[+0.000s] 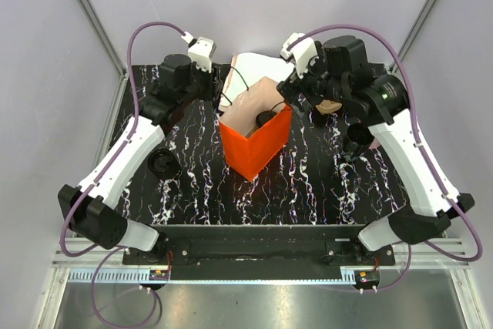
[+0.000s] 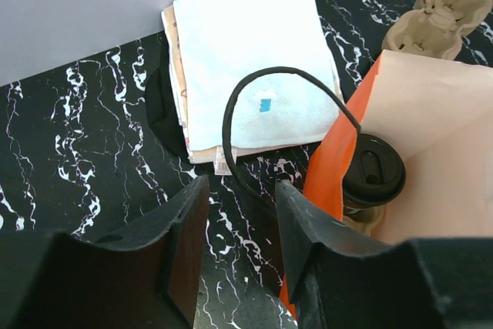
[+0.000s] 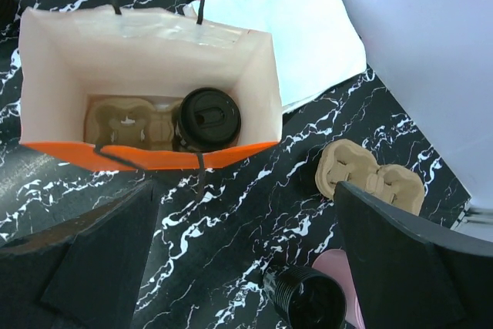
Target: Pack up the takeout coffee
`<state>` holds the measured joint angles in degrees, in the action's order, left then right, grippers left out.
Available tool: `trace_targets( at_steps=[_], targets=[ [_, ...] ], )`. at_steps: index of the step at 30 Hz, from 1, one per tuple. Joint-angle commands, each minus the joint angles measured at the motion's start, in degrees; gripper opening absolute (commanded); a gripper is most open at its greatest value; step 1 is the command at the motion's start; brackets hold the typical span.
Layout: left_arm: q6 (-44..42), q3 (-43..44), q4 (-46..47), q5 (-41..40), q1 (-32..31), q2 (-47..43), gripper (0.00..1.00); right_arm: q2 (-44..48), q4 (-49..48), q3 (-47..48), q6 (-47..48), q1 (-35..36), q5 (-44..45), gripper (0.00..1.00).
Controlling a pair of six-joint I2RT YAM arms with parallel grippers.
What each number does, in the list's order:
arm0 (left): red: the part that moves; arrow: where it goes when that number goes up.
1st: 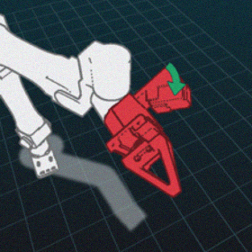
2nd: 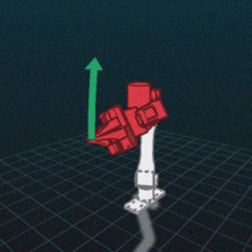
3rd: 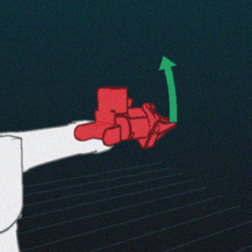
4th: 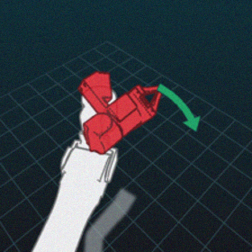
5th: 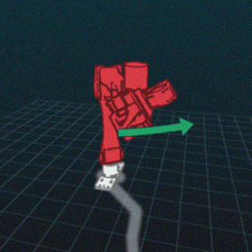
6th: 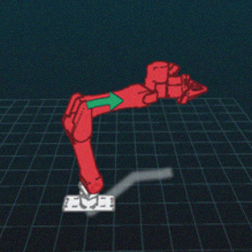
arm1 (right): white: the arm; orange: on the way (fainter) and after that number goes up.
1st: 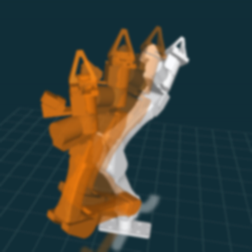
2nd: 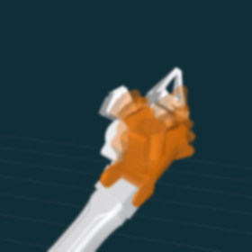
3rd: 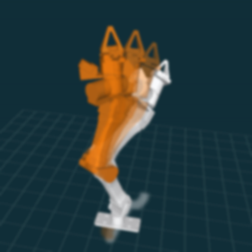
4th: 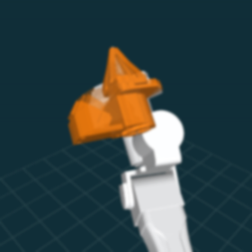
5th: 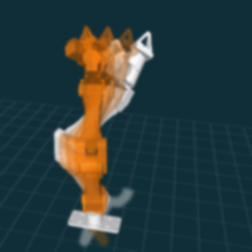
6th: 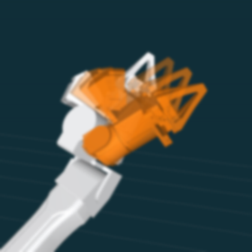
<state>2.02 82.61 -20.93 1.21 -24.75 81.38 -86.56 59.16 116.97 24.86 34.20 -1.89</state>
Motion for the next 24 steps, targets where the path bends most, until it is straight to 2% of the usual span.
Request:
trace_targets(
  at_steps=[1,7,11,16,18,24],
  targets=[
    [0.70,0.18,2.03,2.91,-0.21,-3.07,0.41,6.48,-5.36,-5.60,2.64,0.43,-0.12,1.00],
    [1.58,-0.43,2.12,4.50,-0.56,-3.43,0.38,11.67,-6.94,-13.69,5.46,0.43,-4.96,1.00],
    [2.20,-0.69,2.21,5.20,-0.74,-3.78,0.29,13.61,-10.02,-19.21,6.25,0.43,-1.72,1.00],
    [2.72,-1.40,2.29,5.99,-0.82,-4.48,0.23,14.32,-14.41,-21.78,5.03,-1.05,4.52,1.00],
    [2.90,-1.48,2.38,6.34,-0.82,-4.74,0.21,13.79,-15.03,-20.64,3.80,-3.77,6.01,1.00],
    [3.16,-1.84,2.47,7.57,-0.82,-5.62,0.22,11.16,-16.70,-17.21,-3.06,-14.75,6.64,1.00]
  ],
)
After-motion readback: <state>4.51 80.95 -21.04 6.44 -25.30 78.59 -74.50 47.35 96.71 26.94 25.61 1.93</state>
